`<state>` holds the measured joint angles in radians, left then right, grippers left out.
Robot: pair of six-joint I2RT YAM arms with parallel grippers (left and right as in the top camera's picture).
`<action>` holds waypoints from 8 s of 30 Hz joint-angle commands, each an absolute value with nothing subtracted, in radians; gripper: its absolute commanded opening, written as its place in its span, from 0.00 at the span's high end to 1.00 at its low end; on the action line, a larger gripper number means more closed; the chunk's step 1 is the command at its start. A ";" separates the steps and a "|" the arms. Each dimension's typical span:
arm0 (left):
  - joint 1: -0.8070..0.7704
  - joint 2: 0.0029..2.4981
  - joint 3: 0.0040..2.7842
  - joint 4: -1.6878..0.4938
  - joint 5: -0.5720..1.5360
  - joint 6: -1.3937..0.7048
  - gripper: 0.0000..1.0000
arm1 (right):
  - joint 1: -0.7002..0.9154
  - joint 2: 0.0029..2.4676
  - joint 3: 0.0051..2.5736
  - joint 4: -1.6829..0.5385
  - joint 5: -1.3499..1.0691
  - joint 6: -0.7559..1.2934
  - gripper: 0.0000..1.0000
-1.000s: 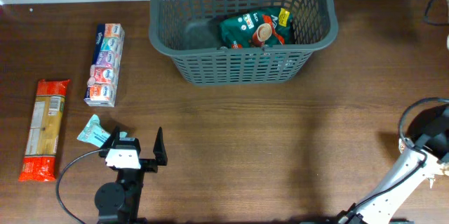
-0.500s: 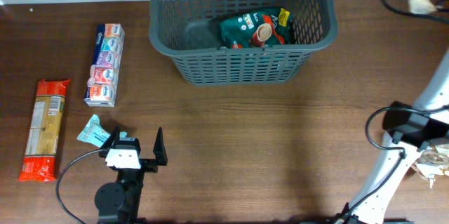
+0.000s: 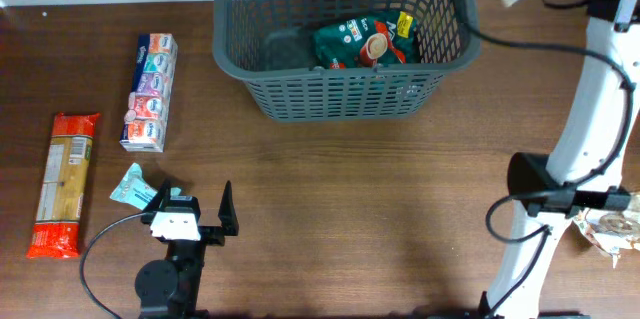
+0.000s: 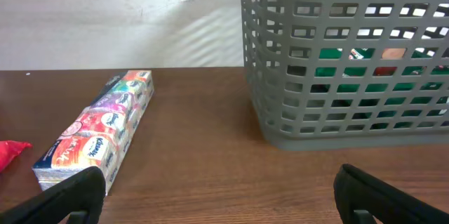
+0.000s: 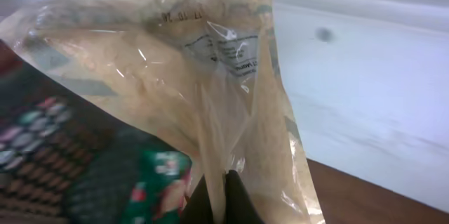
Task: Pack container
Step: 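Carry the beige pouch over the grey basket, then release the beige pouch into the basket, then move the right gripper back to the brown-printed snack pouch, then lower the right gripper and close it on the brown-printed pouch, then lift the brown-printed pouch and carry it left over the basket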
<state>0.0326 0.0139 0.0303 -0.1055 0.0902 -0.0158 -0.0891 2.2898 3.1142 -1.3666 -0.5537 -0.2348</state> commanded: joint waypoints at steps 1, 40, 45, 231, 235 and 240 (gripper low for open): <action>0.038 0.006 0.023 -0.102 0.097 -0.010 0.01 | -0.031 2.249 3.142 -1.402 -0.595 -0.228 0.96; 0.038 0.006 0.023 -0.102 0.097 -0.010 0.01 | 0.176 2.255 2.333 -1.119 -0.379 -0.303 0.96; 0.038 0.006 0.023 -0.102 0.098 -0.010 0.01 | 0.176 2.256 2.333 -1.117 -0.350 -0.307 0.52; 0.038 0.006 0.023 -0.102 0.098 -0.010 0.01 | -1.071 1.671 0.973 -0.591 -0.215 0.352 0.96; 0.038 0.006 0.023 -0.102 0.098 -0.010 0.01 | -1.038 1.665 1.076 -0.651 -0.216 0.347 0.96; 0.038 0.006 0.023 -0.102 0.098 -0.010 0.01 | -0.944 1.661 1.249 -0.736 -0.217 0.344 0.96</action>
<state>0.0326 0.0139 0.0303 -0.1059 0.0902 -0.0158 -1.0016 1.6623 1.1511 -0.7197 -0.1974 0.3573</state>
